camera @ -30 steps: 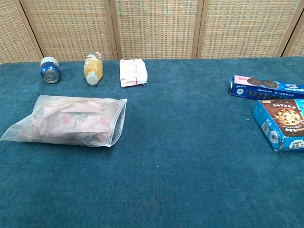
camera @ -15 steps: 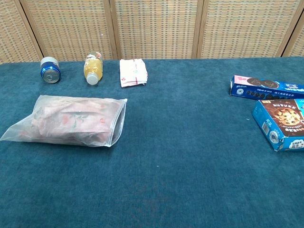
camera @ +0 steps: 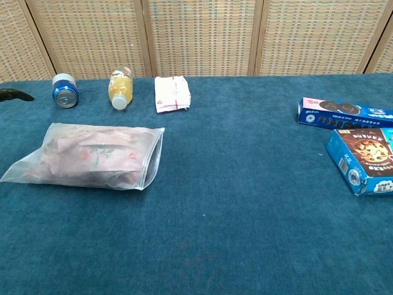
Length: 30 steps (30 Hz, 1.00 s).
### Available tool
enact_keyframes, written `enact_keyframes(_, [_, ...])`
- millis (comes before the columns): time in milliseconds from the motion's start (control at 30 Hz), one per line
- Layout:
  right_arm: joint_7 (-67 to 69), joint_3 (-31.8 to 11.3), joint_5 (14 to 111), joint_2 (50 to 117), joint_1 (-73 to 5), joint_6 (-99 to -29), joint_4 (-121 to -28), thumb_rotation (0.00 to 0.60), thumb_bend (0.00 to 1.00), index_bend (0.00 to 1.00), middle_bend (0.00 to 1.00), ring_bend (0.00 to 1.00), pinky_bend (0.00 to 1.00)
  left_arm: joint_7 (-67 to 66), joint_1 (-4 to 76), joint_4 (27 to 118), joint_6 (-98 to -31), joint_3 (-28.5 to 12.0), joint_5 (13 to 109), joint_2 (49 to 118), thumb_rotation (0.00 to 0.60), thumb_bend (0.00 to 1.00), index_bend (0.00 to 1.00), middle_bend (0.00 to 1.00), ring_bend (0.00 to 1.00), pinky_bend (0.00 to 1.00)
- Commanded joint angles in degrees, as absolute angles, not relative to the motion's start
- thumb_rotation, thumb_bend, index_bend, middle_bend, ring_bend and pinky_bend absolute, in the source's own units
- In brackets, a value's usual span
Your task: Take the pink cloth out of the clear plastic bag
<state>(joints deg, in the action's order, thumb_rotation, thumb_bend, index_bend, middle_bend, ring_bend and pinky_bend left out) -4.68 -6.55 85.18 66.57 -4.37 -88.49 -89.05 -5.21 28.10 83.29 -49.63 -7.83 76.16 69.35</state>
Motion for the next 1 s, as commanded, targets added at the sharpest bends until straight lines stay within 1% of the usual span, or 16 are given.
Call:
enact_keyframes(33, [-4.43, -6.80, 84.66, 66.43, -4.28, -88.43, -88.99, 0.600, 0.00, 0.00, 0.00, 0.00, 0.00, -4.82, 31.72, 79.74, -46.36, -8.41, 75.54, 72.88, 0.600, 0.12, 0.00, 0.00, 0.00, 0.00])
enact_keyframes(233, [-4.30, -7.11, 83.91, 66.36, -4.41, -87.98, -88.88, 0.600, 0.00, 0.00, 0.00, 0.00, 0.00, -4.36, 35.51, 77.48, -41.92, -8.53, 73.82, 76.08, 0.600, 0.11, 0.00, 0.00, 0.00, 0.00])
enact_keyframes(467, [-4.32, -7.41, 83.36, 66.24, -4.65, -87.55, -89.07, 0.600, 0.00, 0.00, 0.00, 0.00, 0.00, -5.25, 38.98, 76.29, -38.81, -8.65, 72.36, 78.72, 0.600, 0.11, 0.00, 0.00, 0.00, 0.00])
enact_keyframes(733, [-3.91, -7.47, 82.86, 66.14, -4.67, -87.18, -88.92, 0.600, 0.00, 0.00, 0.00, 0.00, 0.00, -5.96, 42.55, 72.76, -34.14, -8.88, 67.00, 82.37, 0.600, 0.11, 0.00, 0.00, 0.00, 0.00])
enact_keyframes(800, [-3.87, -7.51, 82.71, 66.14, -4.70, -87.08, -88.84, 0.600, 0.00, 0.00, 0.00, 0.00, 0.00, -5.59, 43.17, 71.41, -33.63, -8.62, 66.89, 83.46, 0.600, 0.12, 0.00, 0.00, 0.00, 0.04])
enact_keyframes(833, [-3.82, -7.52, 82.65, 66.15, -4.71, -87.04, -88.82, 0.600, 0.00, 0.00, 0.00, 0.00, 0.00, -5.01, 43.34, 71.15, -33.24, -8.58, 66.71, 83.80, 0.600, 0.12, 0.00, 0.00, 0.00, 0.10])
enact_keyframes(867, [-3.76, -7.54, 82.58, 66.14, -4.71, -87.00, -88.78, 0.600, 0.00, 0.00, 0.00, 0.00, 0.00, -4.05, 43.46, 71.10, -32.83, -8.69, 66.53, 84.05, 0.600, 0.12, 0.00, 0.01, 0.02, 0.18])
enact_keyframes(900, [-3.74, -7.55, 82.52, 66.13, -4.72, -86.96, -88.75, 0.600, 0.00, 0.00, 0.00, 0.00, 0.00, -3.11, 43.56, 70.96, -32.68, -8.82, 66.62, 84.30, 0.600, 0.12, 0.00, 0.03, 0.05, 0.24])
enact_keyframes(933, [-3.72, -7.56, 82.46, 66.13, -4.72, -86.91, -88.72, 0.600, 0.00, 0.00, 0.00, 0.00, 0.00, -2.20, 43.61, 70.71, -32.81, -8.94, 67.01, 84.59, 0.600, 0.12, 0.05, 0.10, 0.12, 0.33])
enact_keyframes(967, [-3.73, -7.56, 82.40, 66.14, -4.72, -86.88, -88.70, 0.600, 0.00, 0.00, 0.00, 0.00, 0.00, -1.21, 43.58, 70.49, -32.97, -8.97, 67.48, 84.85, 0.600, 0.14, 0.13, 0.20, 0.21, 0.40])
enact_keyframes(1000, [-3.73, -7.56, 82.37, 66.16, -4.73, -86.85, -88.68, 0.600, 0.00, 0.00, 0.00, 0.00, 0.00, -0.49, 43.54, 70.38, -33.04, -8.97, 67.80, 84.98, 0.600, 0.16, 0.19, 0.26, 0.27, 0.45])
